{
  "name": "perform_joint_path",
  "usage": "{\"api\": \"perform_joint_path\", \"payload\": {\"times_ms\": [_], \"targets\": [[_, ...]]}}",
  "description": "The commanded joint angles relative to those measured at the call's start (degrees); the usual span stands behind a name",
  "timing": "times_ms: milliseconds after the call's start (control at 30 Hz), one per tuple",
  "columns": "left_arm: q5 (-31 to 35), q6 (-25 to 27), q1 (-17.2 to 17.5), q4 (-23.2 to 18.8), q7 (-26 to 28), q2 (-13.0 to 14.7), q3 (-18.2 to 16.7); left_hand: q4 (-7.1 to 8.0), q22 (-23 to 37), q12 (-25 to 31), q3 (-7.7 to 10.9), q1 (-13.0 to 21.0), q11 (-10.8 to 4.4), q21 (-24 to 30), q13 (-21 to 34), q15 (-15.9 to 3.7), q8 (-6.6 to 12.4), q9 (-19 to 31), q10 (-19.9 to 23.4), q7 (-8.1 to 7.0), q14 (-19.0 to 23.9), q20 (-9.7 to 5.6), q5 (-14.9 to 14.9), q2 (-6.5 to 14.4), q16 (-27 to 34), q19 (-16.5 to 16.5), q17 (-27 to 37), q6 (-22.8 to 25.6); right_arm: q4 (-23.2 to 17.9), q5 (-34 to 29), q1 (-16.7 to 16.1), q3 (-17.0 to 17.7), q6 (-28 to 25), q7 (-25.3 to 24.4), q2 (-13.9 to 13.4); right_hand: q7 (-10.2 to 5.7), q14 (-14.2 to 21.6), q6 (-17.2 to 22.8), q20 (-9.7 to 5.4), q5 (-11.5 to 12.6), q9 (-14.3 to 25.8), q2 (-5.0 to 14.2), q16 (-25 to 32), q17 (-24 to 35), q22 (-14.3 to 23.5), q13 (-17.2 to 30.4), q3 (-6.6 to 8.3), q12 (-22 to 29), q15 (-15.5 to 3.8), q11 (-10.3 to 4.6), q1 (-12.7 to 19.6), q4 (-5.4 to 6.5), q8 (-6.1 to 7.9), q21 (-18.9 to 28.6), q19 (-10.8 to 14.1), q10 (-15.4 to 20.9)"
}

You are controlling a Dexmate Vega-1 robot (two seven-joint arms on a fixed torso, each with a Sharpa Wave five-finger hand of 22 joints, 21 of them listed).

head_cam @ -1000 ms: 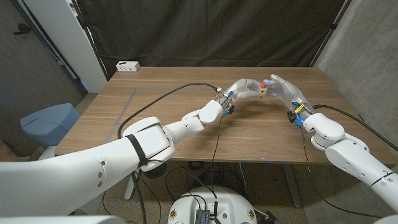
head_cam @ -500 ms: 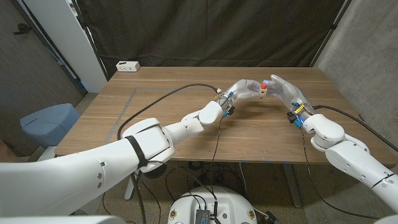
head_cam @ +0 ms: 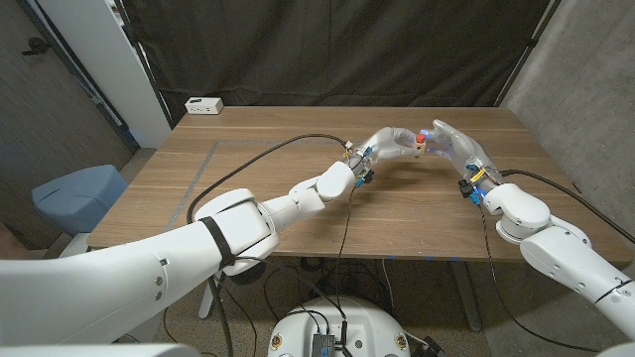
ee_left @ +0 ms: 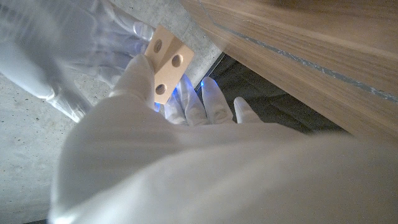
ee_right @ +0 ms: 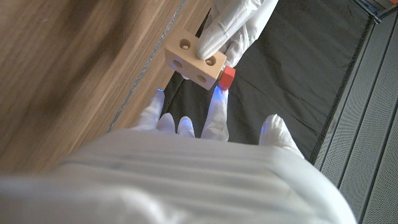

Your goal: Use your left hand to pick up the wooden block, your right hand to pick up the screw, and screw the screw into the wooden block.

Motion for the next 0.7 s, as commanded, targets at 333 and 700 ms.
{"api": "perform_joint_path", "payload": {"times_ms": [333,700], "targets": [[-0.9,0.9,0.1,0.3,-1.1,-0.1,-0.3,1.15,0.1,3.4,1.41,-0.8,-4.86,0.1,1.1,-5.4,0.34,0.2,5.5,-2.99,0.2,-0.26,0.4,1.9,0.2,0.2,0.1,12.3,-1.4,0.1,-1.3,0.6,-1.3,-1.7,0.4,0.27,1.1,2.6,-0.08,0.1,0.2,0.79,0.4,0.0,0.2,0.1,0.24,0.6,-0.32,0.01,0.2,-0.43,0.74,0.6,1.0,1.6],[-1.6,1.7,0.0,0.5,-1.9,-0.3,-0.4,1.14,0.1,3.4,1.41,-0.8,-4.89,0.1,1.0,-5.47,0.32,0.2,5.5,-2.91,0.2,-0.31,0.4,1.9,0.2,0.2,0.0,12.3,-2.8,-0.5,-3.0,1.5,-1.5,-3.1,0.4,0.53,2.2,5.5,-0.28,0.1,0.2,0.94,0.6,0.0,0.2,0.1,0.38,0.8,-0.68,-0.22,0.4,-0.51,1.34,0.8,2.3,3.3]]}}
